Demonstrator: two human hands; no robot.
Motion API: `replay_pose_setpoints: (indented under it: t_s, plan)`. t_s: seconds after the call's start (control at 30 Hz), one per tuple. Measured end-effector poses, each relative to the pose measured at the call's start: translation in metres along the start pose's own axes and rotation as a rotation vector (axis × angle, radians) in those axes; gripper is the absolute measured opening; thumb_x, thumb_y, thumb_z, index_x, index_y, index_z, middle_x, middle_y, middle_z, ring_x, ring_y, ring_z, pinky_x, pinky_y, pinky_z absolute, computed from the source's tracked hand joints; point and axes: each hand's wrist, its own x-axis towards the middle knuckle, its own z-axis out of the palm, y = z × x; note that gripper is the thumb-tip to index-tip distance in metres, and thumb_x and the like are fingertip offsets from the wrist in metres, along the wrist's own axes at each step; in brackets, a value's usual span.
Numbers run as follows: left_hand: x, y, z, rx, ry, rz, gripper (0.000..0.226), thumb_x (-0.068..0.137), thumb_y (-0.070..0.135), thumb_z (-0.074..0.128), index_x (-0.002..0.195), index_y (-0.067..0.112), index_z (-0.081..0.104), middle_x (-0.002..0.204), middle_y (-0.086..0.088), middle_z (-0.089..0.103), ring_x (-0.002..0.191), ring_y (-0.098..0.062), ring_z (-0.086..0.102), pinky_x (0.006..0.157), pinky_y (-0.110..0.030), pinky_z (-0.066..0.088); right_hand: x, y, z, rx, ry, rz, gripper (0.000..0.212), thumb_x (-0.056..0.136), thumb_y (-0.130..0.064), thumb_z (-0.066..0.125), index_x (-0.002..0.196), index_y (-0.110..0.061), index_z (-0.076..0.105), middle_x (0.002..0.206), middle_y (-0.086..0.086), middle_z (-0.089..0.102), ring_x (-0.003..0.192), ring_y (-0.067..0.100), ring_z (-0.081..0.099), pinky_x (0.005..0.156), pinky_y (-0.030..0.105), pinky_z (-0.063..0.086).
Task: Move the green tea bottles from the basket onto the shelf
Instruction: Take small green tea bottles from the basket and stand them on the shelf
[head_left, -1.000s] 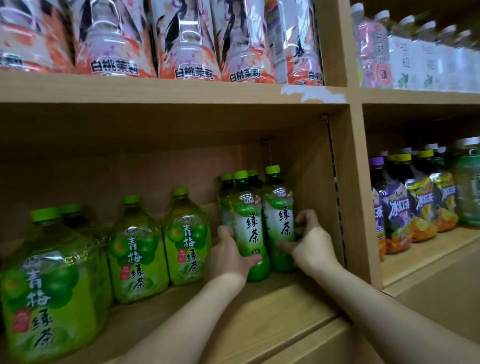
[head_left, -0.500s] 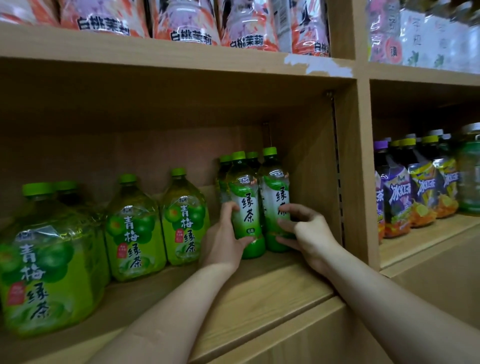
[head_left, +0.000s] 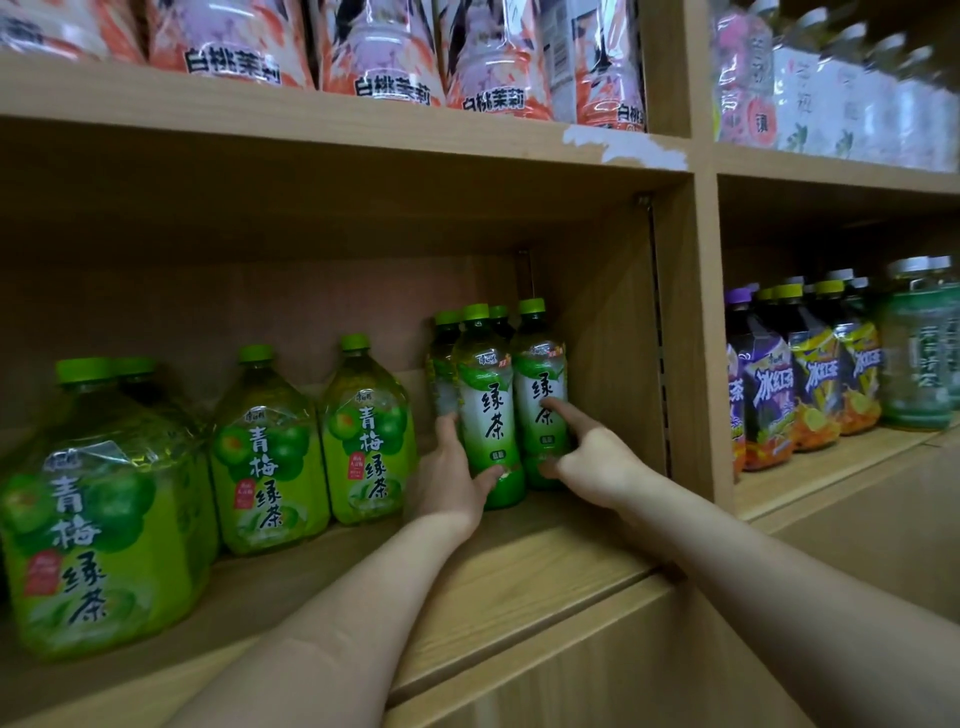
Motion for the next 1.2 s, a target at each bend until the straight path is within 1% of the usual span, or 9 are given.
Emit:
replay_pose_setpoints:
  t_s: [0.13, 0.33, 0.53, 0.6, 0.7, 0.8, 0.9, 1.0, 1.2]
  plan:
    - [0.006, -0.001, 0.005, 0.115, -0.009, -0.004, 0.060, 0.083, 0.049, 0.064, 0.127, 0.015, 0.042, 0.109, -0.009, 0.067, 0.098, -0.031, 0.063, 0.075, -0.039, 0.052, -0.001, 0.004, -0.007, 0.058, -0.047, 0.023, 0.075, 0.084, -0.002, 0.064, 0.144, -0.036, 0.033, 0.148, 0.005, 0.040, 0.097, 0.014, 0.052, 0.076, 0.019, 0.049]
    - [0.010, -0.003, 0.011, 0.196, 0.018, 0.000, 0.054, 0.081, 0.056, 0.062, 0.117, 0.016, 0.052, 0.102, -0.006, 0.067, 0.091, -0.028, 0.064, 0.072, -0.040, 0.055, -0.001, 0.010, -0.009, 0.070, -0.010, 0.036, 0.066, 0.085, 0.001, 0.061, 0.140, -0.027, 0.038, 0.142, 0.007, 0.046, 0.104, 0.014, 0.047, 0.089, 0.026, 0.045]
    - [0.010, -0.004, 0.010, 0.184, -0.024, 0.021, 0.058, 0.084, 0.055, 0.060, 0.125, 0.016, 0.046, 0.110, -0.008, 0.067, 0.098, -0.030, 0.063, 0.078, -0.040, 0.053, -0.016, -0.001, -0.015, -0.016, -0.123, 0.061, 0.075, 0.085, -0.004, 0.063, 0.146, -0.028, 0.026, 0.135, 0.008, 0.050, 0.108, 0.024, 0.059, 0.094, 0.035, 0.051]
    - [0.008, 0.001, 0.005, 0.201, -0.004, 0.038, 0.062, 0.084, 0.054, 0.060, 0.129, 0.015, 0.040, 0.111, -0.009, 0.066, 0.097, -0.030, 0.063, 0.074, -0.038, 0.052, -0.031, -0.015, -0.023, -0.087, -0.109, -0.007, 0.073, 0.087, -0.007, 0.062, 0.146, -0.029, 0.025, 0.132, 0.003, 0.050, 0.112, 0.026, 0.060, 0.095, 0.038, 0.051]
    - [0.006, 0.020, -0.015, 0.158, 0.121, 0.089, 0.067, 0.087, 0.046, 0.059, 0.139, 0.017, 0.029, 0.125, -0.011, 0.058, 0.106, -0.030, 0.060, 0.077, -0.037, 0.048, -0.056, -0.035, -0.051, -0.239, -0.031, -0.177, 0.064, 0.090, -0.012, 0.061, 0.144, -0.028, 0.032, 0.140, 0.000, 0.049, 0.124, 0.021, 0.052, 0.097, 0.029, 0.045]
    - [-0.001, 0.047, -0.038, 0.026, 0.207, 0.231, 0.051, 0.092, 0.035, 0.053, 0.138, 0.019, 0.037, 0.134, -0.007, 0.051, 0.111, -0.025, 0.055, 0.084, -0.034, 0.045, -0.086, -0.050, -0.088, -0.344, -0.066, -0.290, 0.053, 0.091, -0.016, 0.061, 0.138, -0.032, 0.042, 0.135, -0.003, 0.055, 0.121, 0.010, 0.053, 0.097, 0.024, 0.047]
    - [-0.017, 0.084, -0.052, 0.078, 0.069, 0.461, 0.031, 0.095, 0.030, 0.048, 0.124, 0.020, 0.053, 0.117, -0.002, 0.057, 0.096, -0.018, 0.057, 0.077, -0.031, 0.046, -0.114, -0.058, -0.128, -0.460, -0.089, -0.307, 0.040, 0.090, -0.022, 0.062, 0.126, -0.036, 0.052, 0.120, -0.009, 0.062, 0.106, 0.004, 0.060, 0.087, 0.021, 0.052]
    - [-0.051, 0.131, -0.053, 0.072, -0.052, 0.645, 0.021, 0.094, 0.030, 0.048, 0.110, 0.025, 0.062, 0.101, 0.008, 0.061, 0.092, -0.012, 0.058, 0.078, -0.032, 0.051, -0.141, -0.062, -0.166, -0.426, -0.148, -0.238, 0.025, 0.089, -0.023, 0.064, 0.110, -0.035, 0.062, 0.098, -0.005, 0.072, 0.090, 0.006, 0.067, 0.084, 0.030, 0.055]
    - [-0.154, 0.221, -0.010, -0.050, -0.138, 0.992, 0.022, 0.081, 0.025, 0.049, 0.093, 0.021, 0.067, 0.084, 0.000, 0.068, 0.079, -0.024, 0.063, 0.066, -0.037, 0.052, -0.210, -0.041, -0.247, -0.662, -0.219, -0.156, 0.017, 0.082, -0.034, 0.067, 0.096, -0.044, 0.065, 0.084, -0.020, 0.071, 0.075, 0.001, 0.067, 0.077, 0.030, 0.054]
